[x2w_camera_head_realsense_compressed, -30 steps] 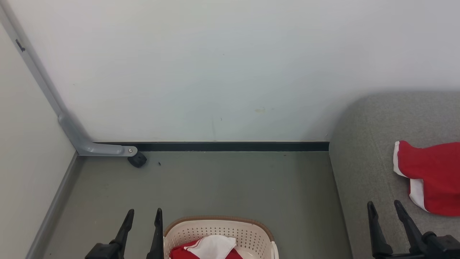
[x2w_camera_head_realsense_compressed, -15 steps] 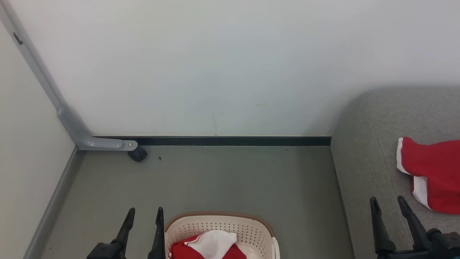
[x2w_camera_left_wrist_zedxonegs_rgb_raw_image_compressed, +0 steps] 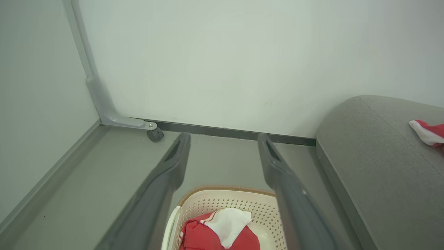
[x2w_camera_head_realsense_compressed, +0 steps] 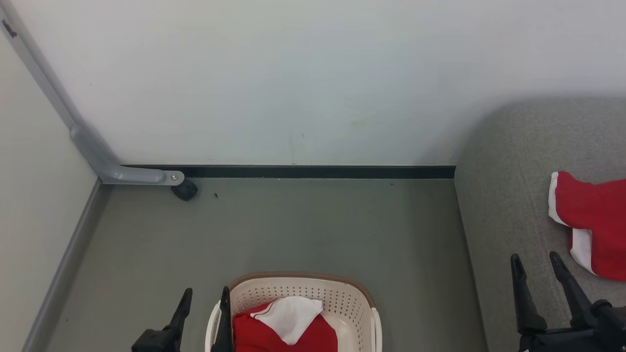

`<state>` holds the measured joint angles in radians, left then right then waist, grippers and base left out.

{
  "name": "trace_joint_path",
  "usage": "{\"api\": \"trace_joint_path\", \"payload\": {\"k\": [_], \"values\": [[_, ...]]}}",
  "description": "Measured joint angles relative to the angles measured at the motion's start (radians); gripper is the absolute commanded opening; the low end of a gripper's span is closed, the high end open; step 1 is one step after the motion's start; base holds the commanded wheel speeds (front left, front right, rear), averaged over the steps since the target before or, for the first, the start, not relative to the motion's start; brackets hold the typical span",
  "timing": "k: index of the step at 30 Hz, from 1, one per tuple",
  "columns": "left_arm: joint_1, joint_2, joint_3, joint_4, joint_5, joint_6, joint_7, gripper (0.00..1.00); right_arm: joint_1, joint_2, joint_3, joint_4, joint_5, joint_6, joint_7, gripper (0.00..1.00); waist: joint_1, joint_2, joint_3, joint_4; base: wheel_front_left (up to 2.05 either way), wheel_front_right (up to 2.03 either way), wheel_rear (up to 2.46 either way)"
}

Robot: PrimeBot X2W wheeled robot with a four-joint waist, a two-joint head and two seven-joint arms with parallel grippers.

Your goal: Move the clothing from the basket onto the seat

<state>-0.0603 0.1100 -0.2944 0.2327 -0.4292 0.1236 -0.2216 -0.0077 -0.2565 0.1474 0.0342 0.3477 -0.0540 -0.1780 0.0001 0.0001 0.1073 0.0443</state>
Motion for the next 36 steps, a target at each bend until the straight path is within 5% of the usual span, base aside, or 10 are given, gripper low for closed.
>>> {"api": "trace_joint_path", "payload": {"k": [36], "values": [[-0.467, -0.07, -0.267, 0.544, 0.041, -0.009, 0.112, 1.0, -0.201, -0.054, -0.042, -0.391, -0.104, -0.043, 0.107, 1.0, 0.0001, 0.0002, 0.444, -0.061, 0.0, 0.0, 0.0]]}}
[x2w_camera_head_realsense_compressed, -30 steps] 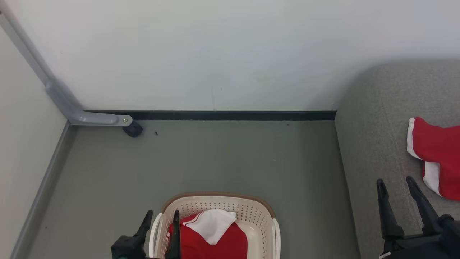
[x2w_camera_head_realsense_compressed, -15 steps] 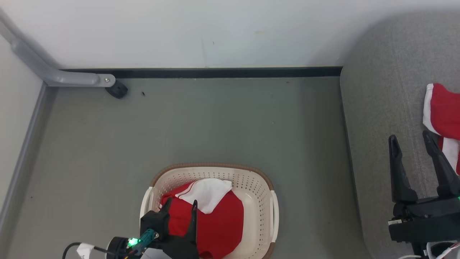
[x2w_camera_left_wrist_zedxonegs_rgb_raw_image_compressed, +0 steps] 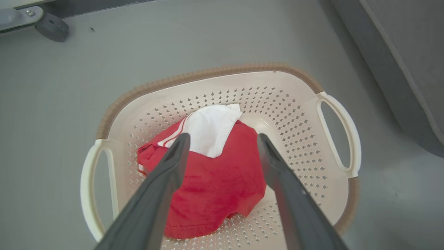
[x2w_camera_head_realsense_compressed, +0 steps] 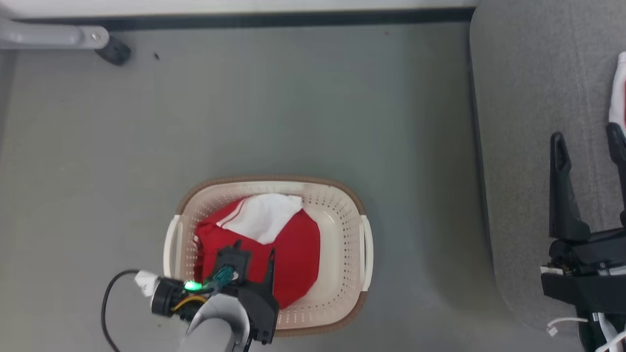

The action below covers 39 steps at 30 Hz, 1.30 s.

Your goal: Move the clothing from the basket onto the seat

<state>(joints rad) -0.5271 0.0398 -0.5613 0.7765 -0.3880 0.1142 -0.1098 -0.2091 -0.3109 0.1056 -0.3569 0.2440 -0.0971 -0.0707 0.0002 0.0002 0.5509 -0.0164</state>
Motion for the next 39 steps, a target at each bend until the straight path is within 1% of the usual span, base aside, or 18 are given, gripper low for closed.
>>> {"api": "trace_joint_path", "payload": {"k": [3, 4, 14, 21, 25, 32, 39], "values": [[-0.055, -0.002, -0.03, 0.028, 0.023, 0.0, 0.013, 1.0, -0.023, 0.0, 0.001, -0.027, -0.009, -0.001, 0.009, 1.0, 0.0, 0.0, 0.045, -0.009, 0.0, 0.0, 0.0], [-0.055, -0.002, -0.03, 0.028, 0.023, 0.0, 0.013, 1.0, -0.023, 0.0, 0.001, -0.027, -0.009, -0.001, 0.009, 1.0, 0.0, 0.0, 0.045, -0.009, 0.0, 0.0, 0.0], [-0.227, -0.001, -0.048, 0.161, 0.088, -0.001, 0.057, 1.0, -0.071, 0.009, 0.007, -0.087, -0.029, -0.006, 0.026, 1.0, 0.0, 0.0, 0.193, -0.045, 0.0, 0.0, 0.0], [-0.297, 0.056, -0.06, 0.24, 0.113, -0.009, 0.073, 1.0, -0.072, 0.021, 0.005, -0.097, -0.035, -0.01, 0.026, 1.0, 0.0, 0.0001, 0.285, -0.079, 0.0, 0.0, 0.0], [-0.333, 0.089, -0.07, 0.277, 0.15, -0.01, 0.074, 1.0, -0.072, 0.023, 0.003, -0.111, -0.044, -0.01, 0.025, 1.0, 0.0, 0.0, 0.329, -0.1, 0.0, 0.0, 0.0], [-0.402, 0.1, -0.102, 0.312, 0.194, -0.009, 0.083, 1.0, -0.07, 0.029, -0.002, -0.123, -0.054, -0.015, 0.024, 1.0, -0.0001, -0.0001, 0.397, -0.122, 0.0, 0.0, 0.0], [-0.465, 0.112, -0.132, 0.352, 0.237, -0.008, 0.096, 1.0, -0.07, 0.037, -0.002, -0.124, -0.06, -0.017, 0.017, 1.0, -0.0001, -0.0001, 0.441, -0.124, 0.0, 0.0, 0.0]]}}
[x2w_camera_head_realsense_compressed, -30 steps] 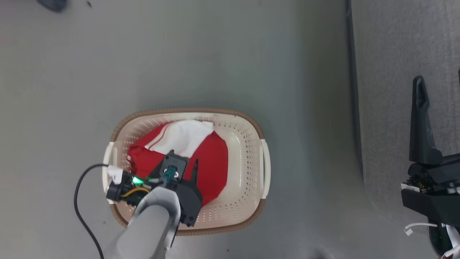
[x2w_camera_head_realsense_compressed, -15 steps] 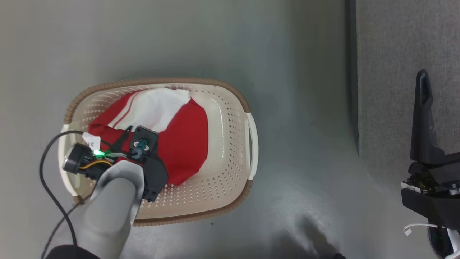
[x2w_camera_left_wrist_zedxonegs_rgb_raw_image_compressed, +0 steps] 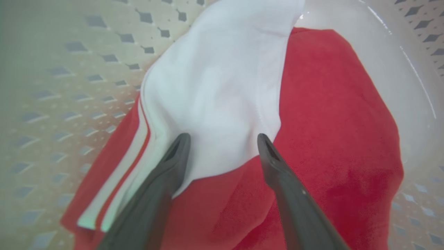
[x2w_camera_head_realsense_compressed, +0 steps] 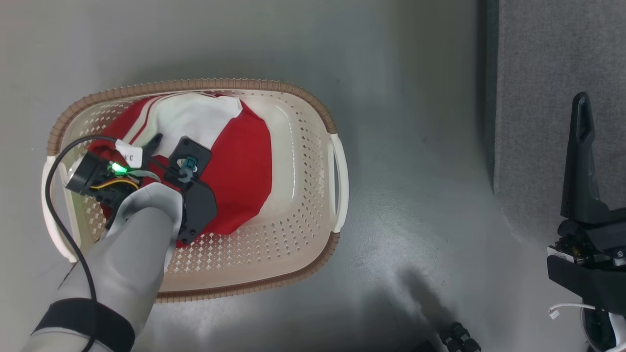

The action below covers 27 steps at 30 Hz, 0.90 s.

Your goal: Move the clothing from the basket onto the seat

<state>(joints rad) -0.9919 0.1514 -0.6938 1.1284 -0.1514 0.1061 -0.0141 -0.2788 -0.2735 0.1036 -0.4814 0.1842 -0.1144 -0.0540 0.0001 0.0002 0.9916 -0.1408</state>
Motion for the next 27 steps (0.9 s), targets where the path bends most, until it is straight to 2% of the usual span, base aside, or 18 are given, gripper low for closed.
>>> {"api": "trace_joint_path", "payload": {"k": [5, 6, 7, 8, 9, 10, 17, 27], "values": [[-0.02, -0.009, 0.002, 0.043, 0.004, 0.001, 0.044, 1.0, 0.0, 0.001, -0.001, -0.004, 0.0, 0.0, 0.0, 1.0, 0.0, -0.0001, 0.013, 0.005, 0.0, 0.0, 0.0], [-0.025, -0.012, 0.001, 0.054, 0.004, 0.004, 0.052, 0.88, 0.0, 0.001, -0.002, -0.003, -0.001, 0.0, 0.0, 1.0, 0.0, -0.0002, 0.015, 0.006, 0.0, 0.0, 0.0], [-0.027, -0.014, 0.002, 0.06, 0.004, 0.008, 0.061, 0.53, 0.0, 0.001, -0.003, -0.003, -0.003, 0.0, -0.001, 1.0, 0.0, -0.0001, 0.016, 0.007, 0.0, 0.0, 0.0], [-0.028, -0.019, 0.002, 0.066, 0.004, 0.008, 0.067, 0.36, 0.0, 0.001, -0.004, -0.003, -0.004, 0.0, -0.001, 1.0, 0.0, -0.0001, 0.016, 0.007, 0.0, 0.0, 0.0], [-0.028, -0.024, 0.0, 0.072, 0.004, 0.008, 0.076, 0.02, 0.0, 0.001, -0.005, -0.003, -0.004, 0.0, 0.0, 1.0, -0.0001, -0.0001, 0.017, 0.008, 0.0, 0.0, 0.0], [-0.028, -0.029, 0.001, 0.077, 0.004, 0.008, 0.082, 0.0, 0.0, 0.001, -0.006, -0.003, -0.006, 0.0, 0.0, 1.0, 0.0, -0.0002, 0.018, 0.009, 0.0, 0.0, 0.0], [-0.031, -0.058, -0.002, 0.099, 0.004, 0.008, 0.119, 0.0, 0.0, 0.0, -0.009, -0.003, -0.009, 0.0, 0.0, 1.0, -0.0001, -0.0002, 0.02, 0.018, 0.0, 0.0, 0.0], [-0.035, -0.073, 0.031, 0.103, -0.035, 0.007, 0.102, 0.0, -0.009, 0.0, -0.012, 0.019, -0.009, 0.0, -0.01, 1.0, 0.0, -0.0001, -0.003, 0.036, 0.0, 0.0, 0.0]]}}
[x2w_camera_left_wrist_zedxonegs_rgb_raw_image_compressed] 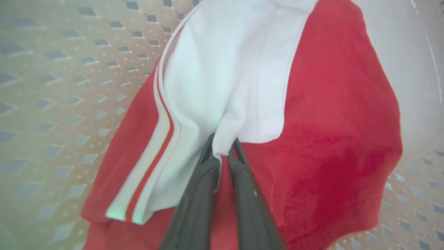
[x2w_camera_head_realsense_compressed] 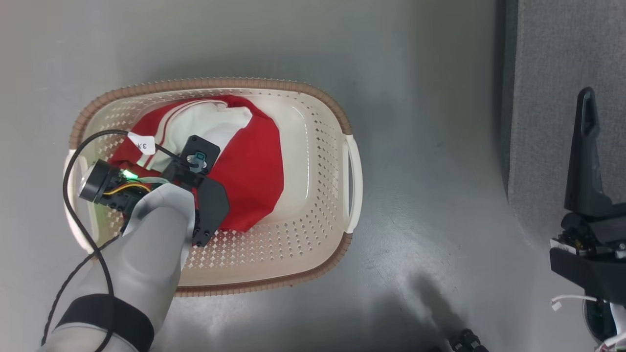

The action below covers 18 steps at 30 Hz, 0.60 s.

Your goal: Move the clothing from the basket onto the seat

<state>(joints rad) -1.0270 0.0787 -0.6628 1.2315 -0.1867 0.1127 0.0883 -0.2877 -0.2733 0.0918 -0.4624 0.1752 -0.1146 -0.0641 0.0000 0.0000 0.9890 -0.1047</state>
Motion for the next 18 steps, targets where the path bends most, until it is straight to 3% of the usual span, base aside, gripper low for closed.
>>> {"api": "trace_joint_path", "payload": {"k": [10, 18], "values": [[0.053, -0.036, 0.026, -0.008, -0.05, -0.028, -0.091, 0.0, -0.033, 0.001, 0.002, 0.087, 0.01, 0.002, -0.018, 1.0, 0.0, 0.0, -0.069, 0.026, 0.0, 0.0, 0.0], [0.138, -0.042, 0.088, -0.019, -0.137, -0.063, -0.194, 0.0, -0.051, 0.006, 0.021, 0.192, 0.027, 0.028, -0.035, 1.0, -0.0002, 0.0, -0.164, 0.051, 0.0, 0.0, 0.0]]}}
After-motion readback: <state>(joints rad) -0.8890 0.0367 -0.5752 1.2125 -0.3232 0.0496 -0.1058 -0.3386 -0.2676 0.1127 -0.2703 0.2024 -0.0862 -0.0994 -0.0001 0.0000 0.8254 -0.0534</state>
